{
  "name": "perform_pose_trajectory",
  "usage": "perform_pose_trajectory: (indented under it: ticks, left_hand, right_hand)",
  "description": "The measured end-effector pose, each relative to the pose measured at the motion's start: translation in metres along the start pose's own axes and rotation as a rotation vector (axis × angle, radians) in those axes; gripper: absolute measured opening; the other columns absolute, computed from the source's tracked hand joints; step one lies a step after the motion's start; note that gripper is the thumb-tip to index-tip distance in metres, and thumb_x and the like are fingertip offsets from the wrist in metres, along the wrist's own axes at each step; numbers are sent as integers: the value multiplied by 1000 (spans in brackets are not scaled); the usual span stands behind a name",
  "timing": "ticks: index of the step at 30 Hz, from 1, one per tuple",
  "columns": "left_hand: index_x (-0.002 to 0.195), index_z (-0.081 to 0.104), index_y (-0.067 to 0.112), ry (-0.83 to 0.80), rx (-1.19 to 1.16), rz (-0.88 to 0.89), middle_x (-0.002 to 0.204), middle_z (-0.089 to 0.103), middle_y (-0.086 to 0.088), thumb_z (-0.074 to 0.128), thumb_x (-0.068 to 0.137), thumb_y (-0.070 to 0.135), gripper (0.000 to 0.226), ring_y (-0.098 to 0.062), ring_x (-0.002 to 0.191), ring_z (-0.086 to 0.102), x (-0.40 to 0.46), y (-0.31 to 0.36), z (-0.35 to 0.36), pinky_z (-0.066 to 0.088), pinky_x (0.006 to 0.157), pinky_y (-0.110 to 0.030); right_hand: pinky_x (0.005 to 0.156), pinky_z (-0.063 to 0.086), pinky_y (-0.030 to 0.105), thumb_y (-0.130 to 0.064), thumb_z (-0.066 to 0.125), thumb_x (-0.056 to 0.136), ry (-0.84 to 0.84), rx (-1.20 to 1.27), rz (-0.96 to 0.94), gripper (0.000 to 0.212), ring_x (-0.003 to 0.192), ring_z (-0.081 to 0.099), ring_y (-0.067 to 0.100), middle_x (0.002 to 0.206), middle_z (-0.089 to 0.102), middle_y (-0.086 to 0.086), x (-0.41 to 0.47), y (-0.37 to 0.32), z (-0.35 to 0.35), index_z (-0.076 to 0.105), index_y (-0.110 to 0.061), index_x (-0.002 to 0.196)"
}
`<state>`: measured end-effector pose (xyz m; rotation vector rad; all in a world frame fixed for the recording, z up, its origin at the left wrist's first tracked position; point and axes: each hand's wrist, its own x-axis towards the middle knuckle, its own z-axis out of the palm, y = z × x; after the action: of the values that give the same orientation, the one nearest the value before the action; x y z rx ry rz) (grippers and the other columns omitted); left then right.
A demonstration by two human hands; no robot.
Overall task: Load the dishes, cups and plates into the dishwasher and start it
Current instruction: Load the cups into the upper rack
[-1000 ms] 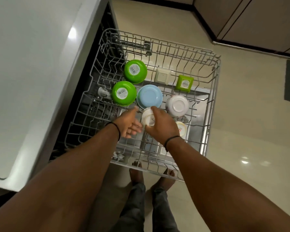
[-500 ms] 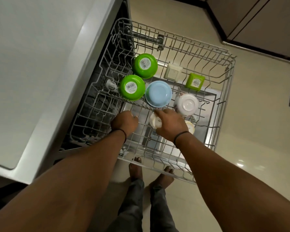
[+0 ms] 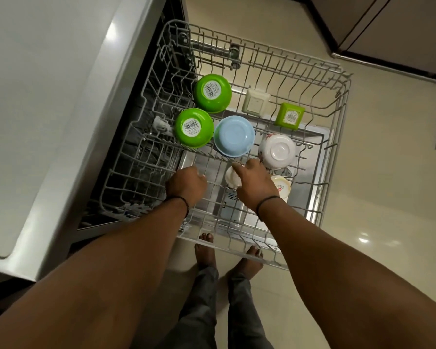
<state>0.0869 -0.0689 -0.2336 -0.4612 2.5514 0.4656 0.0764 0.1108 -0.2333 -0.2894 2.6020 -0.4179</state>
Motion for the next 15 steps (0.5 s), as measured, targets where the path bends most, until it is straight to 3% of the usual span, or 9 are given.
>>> perform_pose_trajectory:
  ticks: [6,15]
  left_hand:
    - [95,65,10,-7,-18,-7,104,69,-14,51,94,32,26,-36,96,63,-1,-1,0,41,72,-31]
    - [113,61,9,57,-54,25,116,64,-16,58,90,30,31,-38,107,59,-14,0,-18,51,88,-44]
  right_hand:
    - [94,45,42,-6,65,80,7,31,19,72,120,41,36,130,43,17,-2,-2,2,40,-21,145]
    - [98,43,42,-14,68,79,38,14,19,76,121,42,36,133,45,17,-15,0,-5,37,-24,147]
